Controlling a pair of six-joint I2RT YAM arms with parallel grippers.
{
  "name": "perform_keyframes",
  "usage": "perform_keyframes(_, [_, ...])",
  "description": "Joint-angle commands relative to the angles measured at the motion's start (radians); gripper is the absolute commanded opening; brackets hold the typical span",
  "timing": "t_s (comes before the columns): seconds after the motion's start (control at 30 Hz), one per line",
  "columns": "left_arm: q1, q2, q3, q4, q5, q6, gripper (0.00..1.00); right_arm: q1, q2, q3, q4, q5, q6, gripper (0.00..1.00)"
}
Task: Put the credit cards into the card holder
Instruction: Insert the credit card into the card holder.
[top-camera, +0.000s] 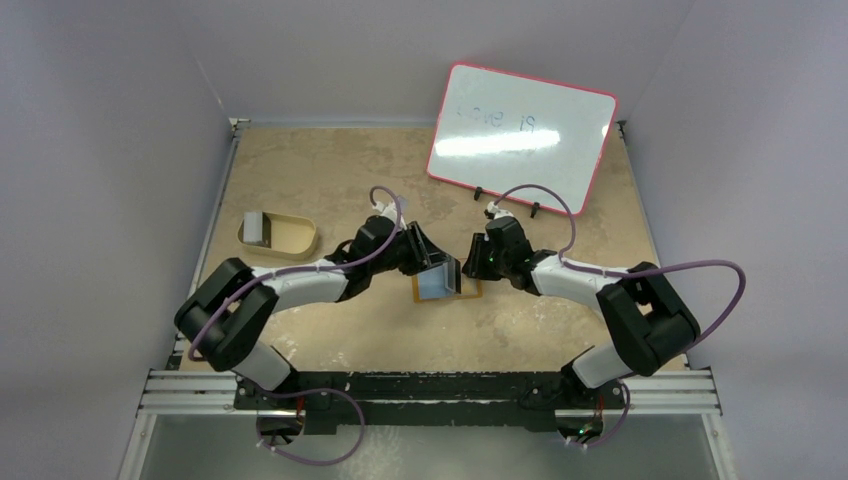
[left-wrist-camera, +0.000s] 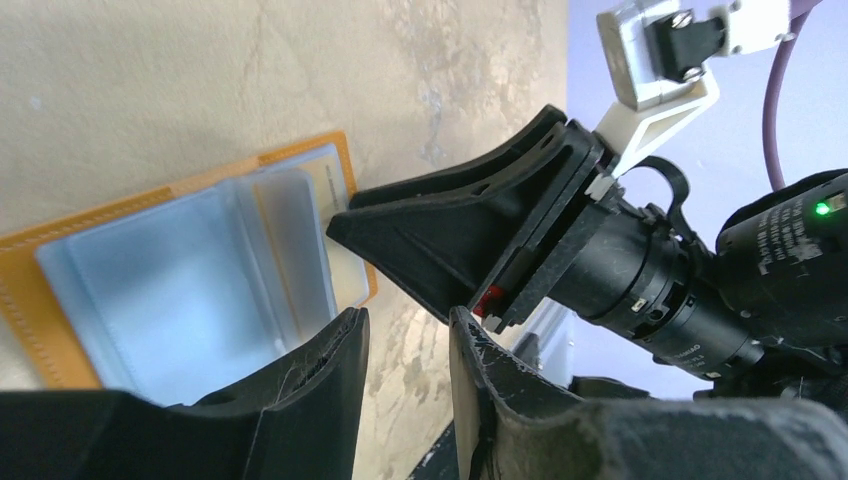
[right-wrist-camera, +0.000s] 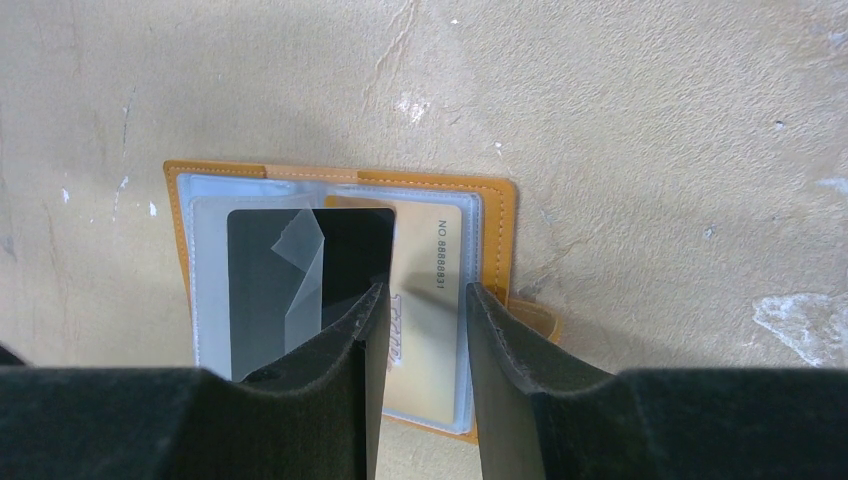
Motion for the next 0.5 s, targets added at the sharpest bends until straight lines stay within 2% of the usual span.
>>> perform_keyframes(0.0, [-0.003, -0.067, 0.057, -0.226, -0.184, 0.114, 0.18, 0.005, 0.028, 0.002, -0.041, 0.001, -0.015, 0.37])
perform_keyframes(0.07, [-0.003, -0.032, 0.049, -0.213, -0.160, 0.108, 0.06, 0.005, 0.031, 0.002, -0.042, 0.001, -0.014, 0.37])
perform_keyframes(0.13, [-0.004, 0.017, 0.039, -0.168, -0.114, 0.094, 0.00, 0.005, 0.031, 0.006, -0.044, 0.001, -0.013, 0.37])
perform_keyframes(0.3, [-0.020, 0.125, 0.065, -0.107, -0.029, 0.085, 0.00, 0.005, 0.040, 0.012, -0.058, 0.009, -0.016, 0.37])
perform_keyframes(0.47, [-0.039, 0.167, 0.084, -0.009, 0.029, 0.051, 0.00, 0.009, 0.051, 0.016, -0.053, 0.005, -0.018, 0.37])
